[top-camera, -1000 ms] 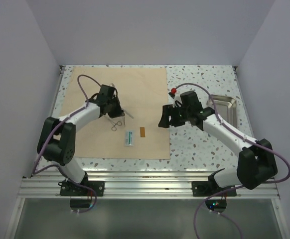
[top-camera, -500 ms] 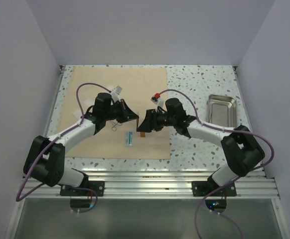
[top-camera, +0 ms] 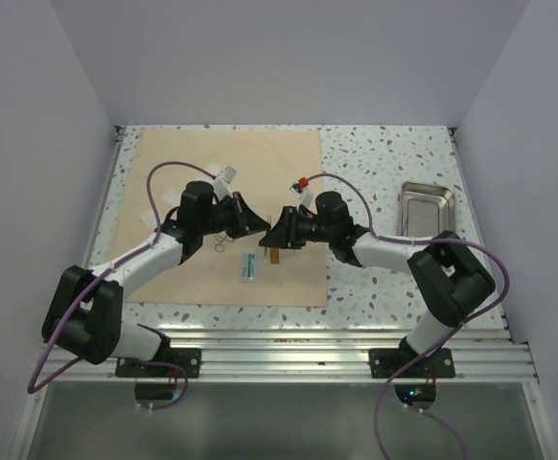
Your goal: Prepare the surgical pack
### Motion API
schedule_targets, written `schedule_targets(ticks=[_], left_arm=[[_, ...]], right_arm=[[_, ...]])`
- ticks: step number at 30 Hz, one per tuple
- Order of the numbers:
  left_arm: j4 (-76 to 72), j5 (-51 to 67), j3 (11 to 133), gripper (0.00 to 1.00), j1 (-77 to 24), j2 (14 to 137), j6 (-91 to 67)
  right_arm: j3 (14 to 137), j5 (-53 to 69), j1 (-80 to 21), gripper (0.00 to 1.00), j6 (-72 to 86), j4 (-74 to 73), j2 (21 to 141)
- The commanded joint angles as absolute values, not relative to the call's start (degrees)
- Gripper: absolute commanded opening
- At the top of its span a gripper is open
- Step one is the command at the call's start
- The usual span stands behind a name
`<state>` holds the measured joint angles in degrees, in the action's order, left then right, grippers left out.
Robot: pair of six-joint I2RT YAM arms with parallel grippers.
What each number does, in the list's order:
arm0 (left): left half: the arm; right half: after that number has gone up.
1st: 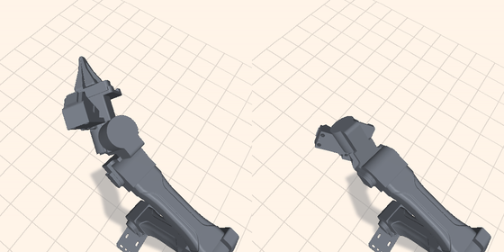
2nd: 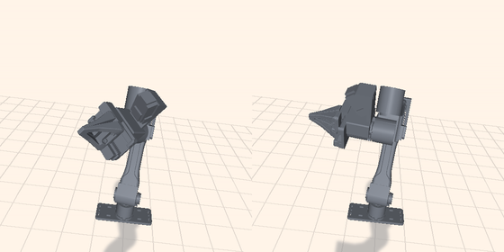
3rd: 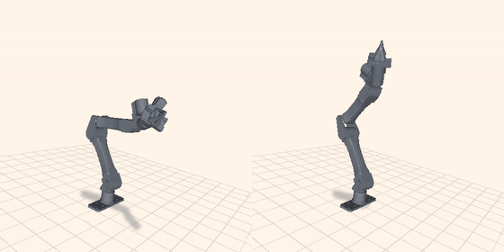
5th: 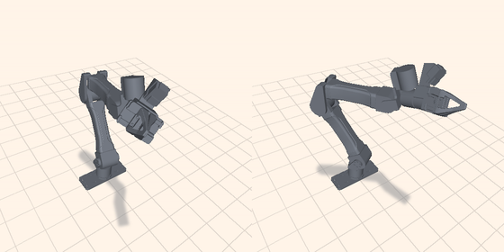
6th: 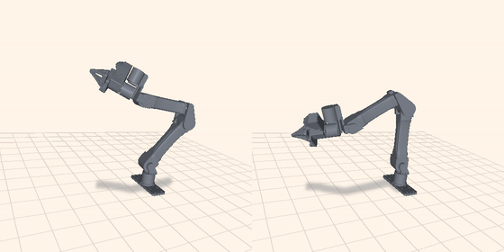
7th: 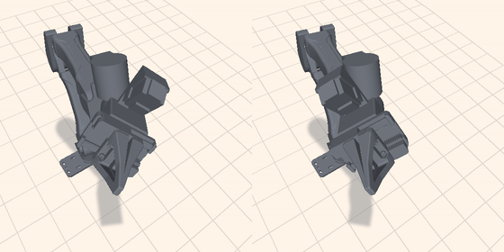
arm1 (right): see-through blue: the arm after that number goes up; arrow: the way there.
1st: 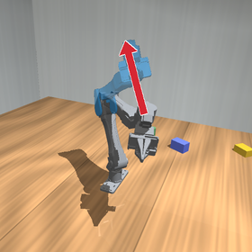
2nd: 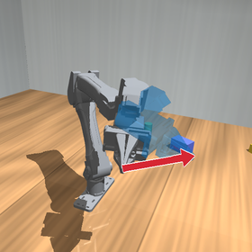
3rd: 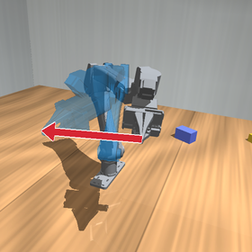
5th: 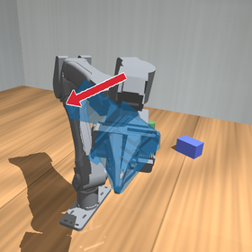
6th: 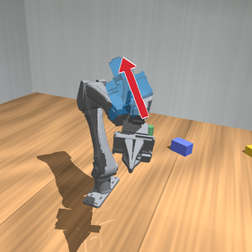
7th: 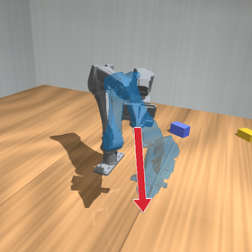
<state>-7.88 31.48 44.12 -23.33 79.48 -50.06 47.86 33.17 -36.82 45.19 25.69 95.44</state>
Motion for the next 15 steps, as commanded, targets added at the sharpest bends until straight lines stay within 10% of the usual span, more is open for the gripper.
schedule_targets(ticks=[1,6,10,15], left_arm=[[-12.04,33.49,43.59,0.00,-23.82,78.92,-51.15],[-12.13,34.62,44.47,0.00,-23.73,79.89,-51.24],[-7.83,33.05,45.52,0.67,-21.98,79.37,-49.75],[4.89,23.22,48.16,0.83,-19.34,75.07,-42.64]], right_arm=[[47.11,33.66,-36.91,0.35,47.81,33.12,96.15],[46.93,32.53,-36.91,0.00,48.60,32.35,96.77],[50.78,26.39,-36.65,0.00,42.49,15.25,95.28],[59.58,2.54,-33.23,0.00,28.77,-18.82,93.17]])
